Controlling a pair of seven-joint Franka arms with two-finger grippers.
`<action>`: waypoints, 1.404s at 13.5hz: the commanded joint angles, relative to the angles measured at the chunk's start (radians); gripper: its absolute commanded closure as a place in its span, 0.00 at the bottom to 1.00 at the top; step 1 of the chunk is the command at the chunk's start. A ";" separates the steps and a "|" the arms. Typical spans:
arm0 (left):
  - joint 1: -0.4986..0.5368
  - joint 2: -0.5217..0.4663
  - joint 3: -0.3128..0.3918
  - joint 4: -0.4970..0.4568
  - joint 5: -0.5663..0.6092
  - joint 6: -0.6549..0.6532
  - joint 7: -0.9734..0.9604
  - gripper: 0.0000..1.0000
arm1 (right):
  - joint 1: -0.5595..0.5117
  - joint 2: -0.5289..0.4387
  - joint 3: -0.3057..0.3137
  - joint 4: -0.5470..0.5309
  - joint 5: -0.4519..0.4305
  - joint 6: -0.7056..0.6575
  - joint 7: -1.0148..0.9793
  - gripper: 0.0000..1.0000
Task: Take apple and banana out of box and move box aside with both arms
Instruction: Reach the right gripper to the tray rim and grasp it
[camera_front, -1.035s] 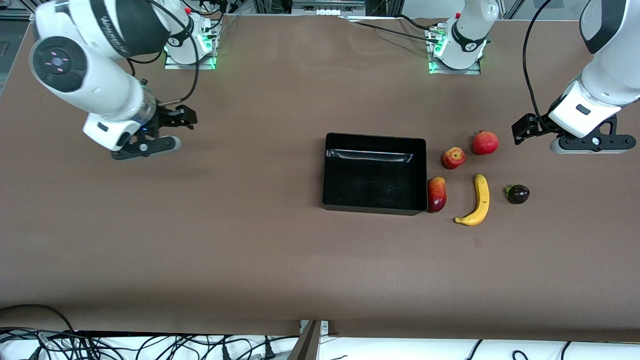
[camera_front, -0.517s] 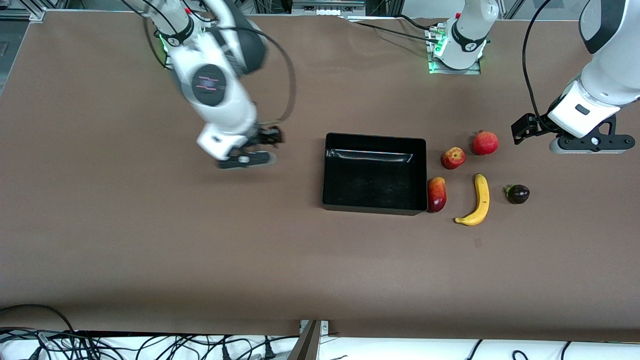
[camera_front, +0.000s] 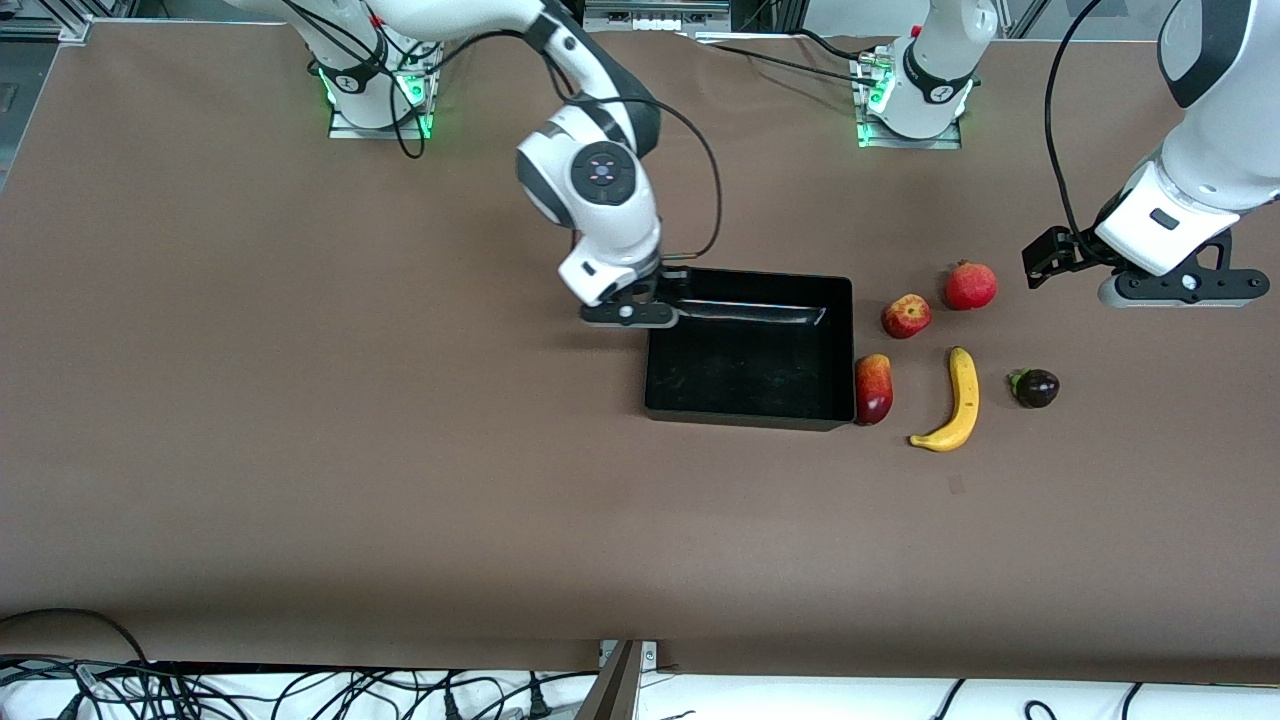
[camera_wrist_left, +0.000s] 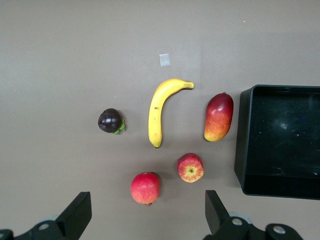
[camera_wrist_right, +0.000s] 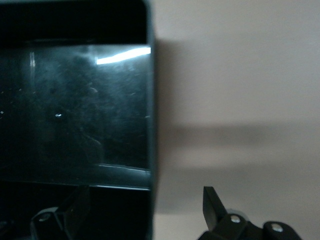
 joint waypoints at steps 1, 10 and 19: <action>0.004 0.004 -0.006 0.019 0.017 -0.019 0.011 0.00 | 0.036 0.077 -0.014 0.039 -0.017 0.049 0.009 0.00; 0.004 0.004 -0.006 0.017 0.017 -0.028 0.009 0.00 | 0.034 0.125 -0.019 0.033 -0.072 0.072 -0.004 1.00; 0.002 0.005 -0.008 0.022 0.007 -0.055 0.009 0.00 | -0.114 -0.057 -0.051 0.033 -0.061 -0.164 -0.175 1.00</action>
